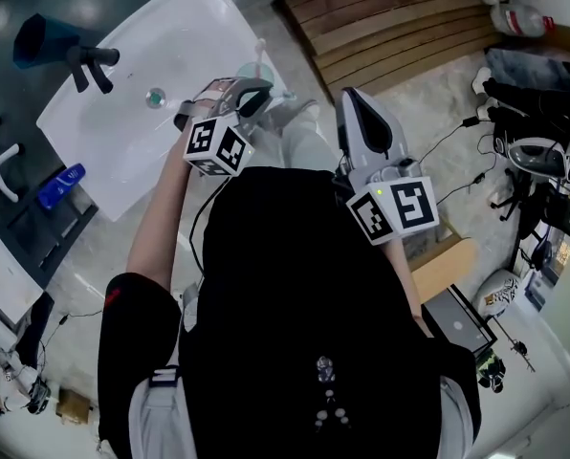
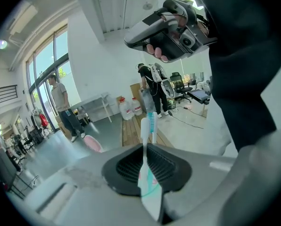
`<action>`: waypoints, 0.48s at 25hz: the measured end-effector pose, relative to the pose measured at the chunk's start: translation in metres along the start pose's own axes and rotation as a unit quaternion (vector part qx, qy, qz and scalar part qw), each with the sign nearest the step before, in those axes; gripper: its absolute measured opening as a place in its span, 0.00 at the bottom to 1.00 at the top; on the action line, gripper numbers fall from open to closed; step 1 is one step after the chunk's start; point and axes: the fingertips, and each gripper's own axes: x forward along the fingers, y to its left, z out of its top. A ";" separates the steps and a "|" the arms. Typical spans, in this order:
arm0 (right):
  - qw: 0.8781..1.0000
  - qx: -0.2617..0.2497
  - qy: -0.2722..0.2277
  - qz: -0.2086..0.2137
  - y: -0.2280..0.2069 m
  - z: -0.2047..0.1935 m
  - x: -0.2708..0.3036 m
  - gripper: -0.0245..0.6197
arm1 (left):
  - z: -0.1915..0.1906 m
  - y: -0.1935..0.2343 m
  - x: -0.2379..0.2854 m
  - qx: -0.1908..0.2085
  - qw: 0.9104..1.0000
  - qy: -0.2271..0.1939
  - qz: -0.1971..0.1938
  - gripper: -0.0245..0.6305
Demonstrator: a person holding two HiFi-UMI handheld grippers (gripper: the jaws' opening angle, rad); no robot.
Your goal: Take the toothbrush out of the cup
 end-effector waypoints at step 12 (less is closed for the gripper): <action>1.000 -0.003 0.002 0.016 0.007 0.000 0.001 0.04 | -0.004 0.013 -0.018 -0.067 0.996 -0.020 0.063 0.07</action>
